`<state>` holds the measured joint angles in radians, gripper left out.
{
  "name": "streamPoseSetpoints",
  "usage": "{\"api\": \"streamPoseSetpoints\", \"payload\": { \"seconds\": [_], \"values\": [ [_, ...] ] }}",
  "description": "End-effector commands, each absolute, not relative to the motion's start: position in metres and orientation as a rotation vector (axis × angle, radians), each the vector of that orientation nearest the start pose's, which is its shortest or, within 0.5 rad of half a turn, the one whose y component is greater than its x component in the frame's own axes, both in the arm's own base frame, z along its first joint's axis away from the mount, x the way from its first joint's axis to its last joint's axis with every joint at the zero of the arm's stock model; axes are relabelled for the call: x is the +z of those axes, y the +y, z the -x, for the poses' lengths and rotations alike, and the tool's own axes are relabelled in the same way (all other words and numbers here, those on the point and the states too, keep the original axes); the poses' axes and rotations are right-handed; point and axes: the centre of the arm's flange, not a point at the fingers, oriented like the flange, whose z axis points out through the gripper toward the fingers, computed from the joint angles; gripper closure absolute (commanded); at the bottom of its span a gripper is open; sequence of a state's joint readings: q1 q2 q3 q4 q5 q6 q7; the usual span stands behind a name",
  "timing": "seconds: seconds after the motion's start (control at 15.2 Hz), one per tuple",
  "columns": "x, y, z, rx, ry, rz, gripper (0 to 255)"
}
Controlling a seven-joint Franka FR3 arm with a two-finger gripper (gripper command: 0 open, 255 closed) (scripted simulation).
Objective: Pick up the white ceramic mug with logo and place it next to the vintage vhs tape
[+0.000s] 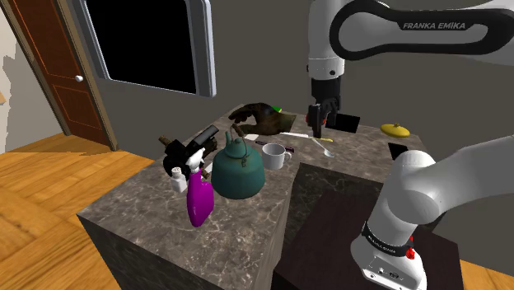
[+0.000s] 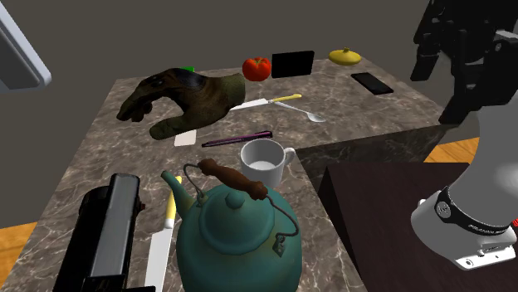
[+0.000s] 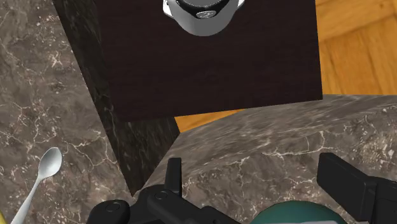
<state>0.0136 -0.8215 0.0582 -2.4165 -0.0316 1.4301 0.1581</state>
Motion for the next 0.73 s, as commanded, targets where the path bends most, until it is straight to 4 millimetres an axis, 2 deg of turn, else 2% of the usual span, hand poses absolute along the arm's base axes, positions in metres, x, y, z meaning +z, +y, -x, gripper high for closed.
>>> {"api": "streamPoseSetpoints", "payload": {
  "seconds": [0.0,0.66],
  "values": [
    [0.562,0.021,-0.279,0.254,0.177,3.218,0],
    [0.477,-0.002,-0.37,0.183,0.136,3.207,0]
  ]
}}
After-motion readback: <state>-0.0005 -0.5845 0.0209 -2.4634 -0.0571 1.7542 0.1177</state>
